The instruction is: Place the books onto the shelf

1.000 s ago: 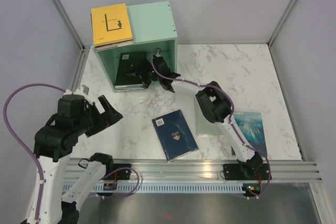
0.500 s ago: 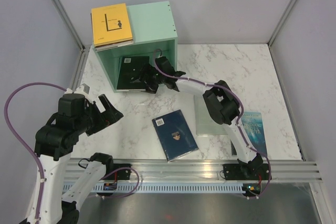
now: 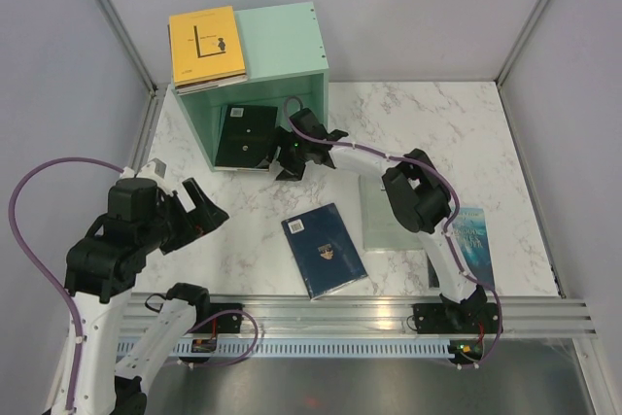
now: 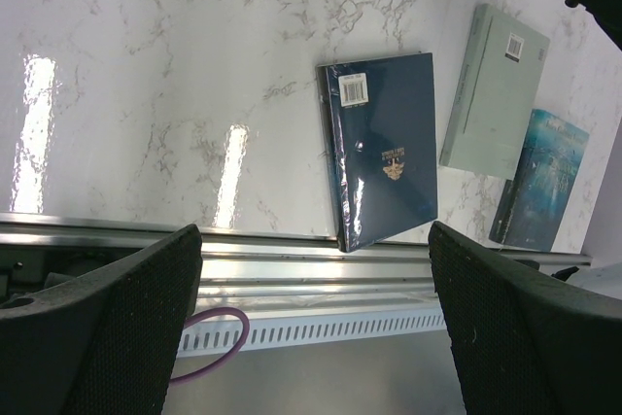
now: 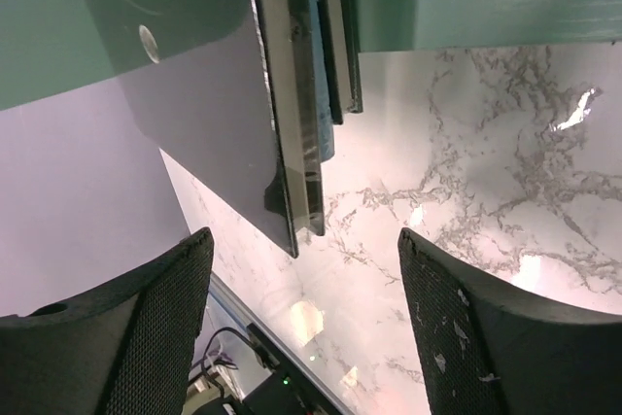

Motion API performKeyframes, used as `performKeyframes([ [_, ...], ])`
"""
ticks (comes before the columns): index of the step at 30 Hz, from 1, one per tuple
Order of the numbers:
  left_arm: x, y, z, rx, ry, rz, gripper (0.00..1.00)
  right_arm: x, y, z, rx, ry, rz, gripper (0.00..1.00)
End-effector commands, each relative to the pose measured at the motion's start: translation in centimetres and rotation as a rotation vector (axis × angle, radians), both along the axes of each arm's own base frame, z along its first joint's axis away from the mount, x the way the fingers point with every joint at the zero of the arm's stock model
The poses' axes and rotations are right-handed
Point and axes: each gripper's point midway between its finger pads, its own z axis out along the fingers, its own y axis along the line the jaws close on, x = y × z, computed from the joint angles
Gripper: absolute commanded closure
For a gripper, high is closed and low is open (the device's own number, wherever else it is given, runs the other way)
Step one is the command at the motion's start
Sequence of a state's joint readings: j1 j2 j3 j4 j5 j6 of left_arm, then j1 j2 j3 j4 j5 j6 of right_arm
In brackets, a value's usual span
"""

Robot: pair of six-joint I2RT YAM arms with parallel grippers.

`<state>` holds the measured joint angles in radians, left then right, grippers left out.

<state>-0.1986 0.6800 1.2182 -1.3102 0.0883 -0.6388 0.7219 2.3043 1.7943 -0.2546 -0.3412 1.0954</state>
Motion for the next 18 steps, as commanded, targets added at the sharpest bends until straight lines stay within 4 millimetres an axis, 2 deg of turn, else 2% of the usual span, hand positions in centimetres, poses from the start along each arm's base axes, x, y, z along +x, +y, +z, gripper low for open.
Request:
performKeyframes([
  [1, -0.1, -0.1, 0.4, -0.009, -0.022, -0.008, 0.0, 1.6, 0.0, 4.7, 0.028, -0.108, -0.022, 0.2],
  [4, -0.2, -0.2, 0.3, -0.012, -0.02, -0.007, 0.0, 2.2, 0.4, 5.1, 0.041, -0.118, -0.025, 0.26],
  [6, -0.1, -0.2, 0.3, -0.013, -0.016, -0.005, 0.0, 2.3, 0.7, 4.2, 0.038, -0.102, -0.023, 0.31],
  [11, -0.1, -0.2, 0.2, -0.015, -0.011, -0.004, 0.0, 3.6, 1.5, 3.9, 0.042, -0.111, -0.047, 0.48],
  [12, -0.2, -0.2, 0.2, -0.016, -0.012, -0.004, 0.0, 3.7, 1.6, 3.3, 0.037, -0.103, -0.051, 0.5],
  [14, -0.3, -0.1, 0.1, -0.012, -0.011, -0.003, 0.0, 4.2, 1.9, 3.6, 0.045, -0.109, -0.057, 0.53],
  [18, -0.2, 0.0, 0.1, -0.003, -0.009, -0.001, 0.0, 4.9, 2.3, 2.7, 0.037, -0.101, -0.068, 0.57],
])
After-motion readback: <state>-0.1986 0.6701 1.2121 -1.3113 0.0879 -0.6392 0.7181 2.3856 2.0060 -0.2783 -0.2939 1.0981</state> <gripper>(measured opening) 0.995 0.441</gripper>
